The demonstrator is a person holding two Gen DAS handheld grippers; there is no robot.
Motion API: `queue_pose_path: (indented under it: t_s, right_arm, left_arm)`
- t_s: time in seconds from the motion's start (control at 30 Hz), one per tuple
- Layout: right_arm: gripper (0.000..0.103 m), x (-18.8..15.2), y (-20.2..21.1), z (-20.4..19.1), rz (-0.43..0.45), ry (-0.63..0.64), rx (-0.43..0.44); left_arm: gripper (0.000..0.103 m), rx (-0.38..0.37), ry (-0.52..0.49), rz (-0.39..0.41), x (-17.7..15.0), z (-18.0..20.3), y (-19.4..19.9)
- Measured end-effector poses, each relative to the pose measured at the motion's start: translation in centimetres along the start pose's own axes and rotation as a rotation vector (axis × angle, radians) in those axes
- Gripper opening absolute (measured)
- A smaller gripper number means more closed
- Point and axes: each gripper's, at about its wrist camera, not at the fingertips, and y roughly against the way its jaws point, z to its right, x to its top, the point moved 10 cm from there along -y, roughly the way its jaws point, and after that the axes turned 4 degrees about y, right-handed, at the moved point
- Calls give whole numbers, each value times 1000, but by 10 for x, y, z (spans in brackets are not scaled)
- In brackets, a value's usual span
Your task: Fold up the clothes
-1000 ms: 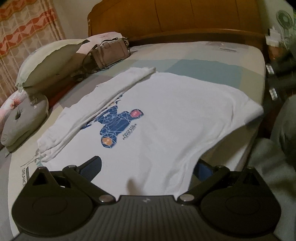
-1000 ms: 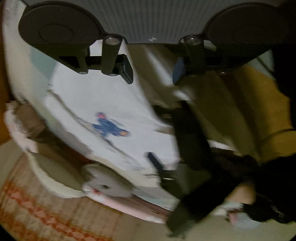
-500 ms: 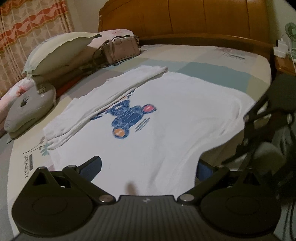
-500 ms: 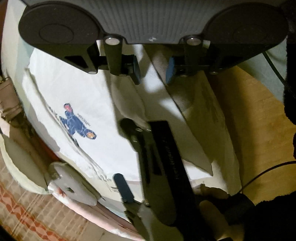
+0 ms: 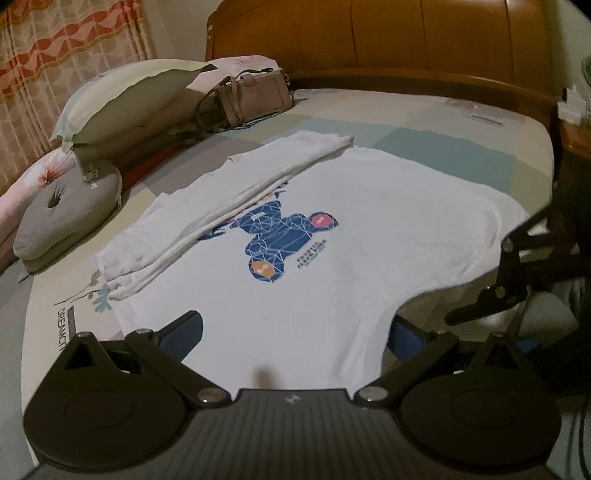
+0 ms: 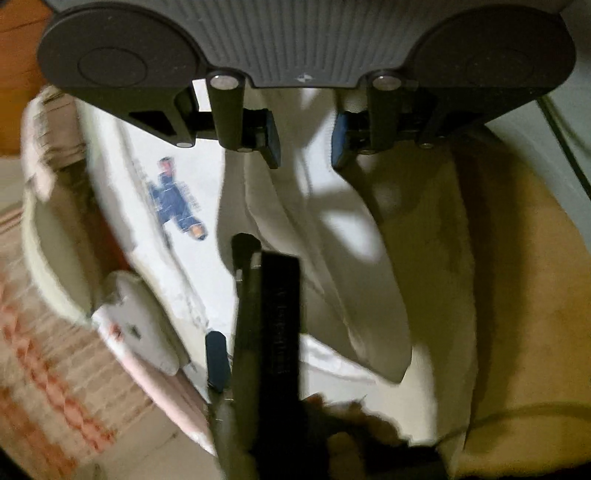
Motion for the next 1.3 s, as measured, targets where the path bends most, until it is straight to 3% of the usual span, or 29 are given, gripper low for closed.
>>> queue_pose_path:
  t_s: [0.1, 0.13, 0.17, 0.2, 0.27, 0.47, 0.73, 0.97, 1.1, 1.23, 1.3]
  right_arm:
    - [33, 1, -2, -4, -6, 34, -34]
    - [27, 2, -3, -5, -8, 45, -46]
    - [9, 2, -3, -7, -10, 56, -57]
    - [2, 3, -4, -8, -13, 67, -69]
    - [2, 3, -4, -10, -13, 68, -72]
    - [2, -8, 15, -4, 13, -129, 127]
    - [3, -19, 21, -7, 12, -238, 231]
    - [16, -3, 33, -4, 58, -235, 204]
    - [25, 22, 25, -11, 96, -183, 194]
    - [42, 47, 13, -20, 139, -118, 189]
    - [44, 58, 10, -28, 159, -66, 182]
  left_arm:
    - [102, -9, 4, 10, 4, -1, 2]
    - [102, -12, 5, 11, 4, -1, 2]
    - [102, -11, 7, 10, 4, -2, 2]
    - [102, -9, 9, 9, 4, -2, 2]
    - [102, -10, 9, 6, 2, -1, 4]
    - [102, -23, -4, -3, -11, 9, 15]
    - [102, -37, -7, -17, -24, 15, 25]
    - [102, -35, 30, -34, -25, 2, 21]
    - [102, -34, 51, -44, -26, -6, 19]
    - [102, -40, 73, -54, -27, -13, 16]
    - [102, -51, 86, -60, -28, -14, 13]
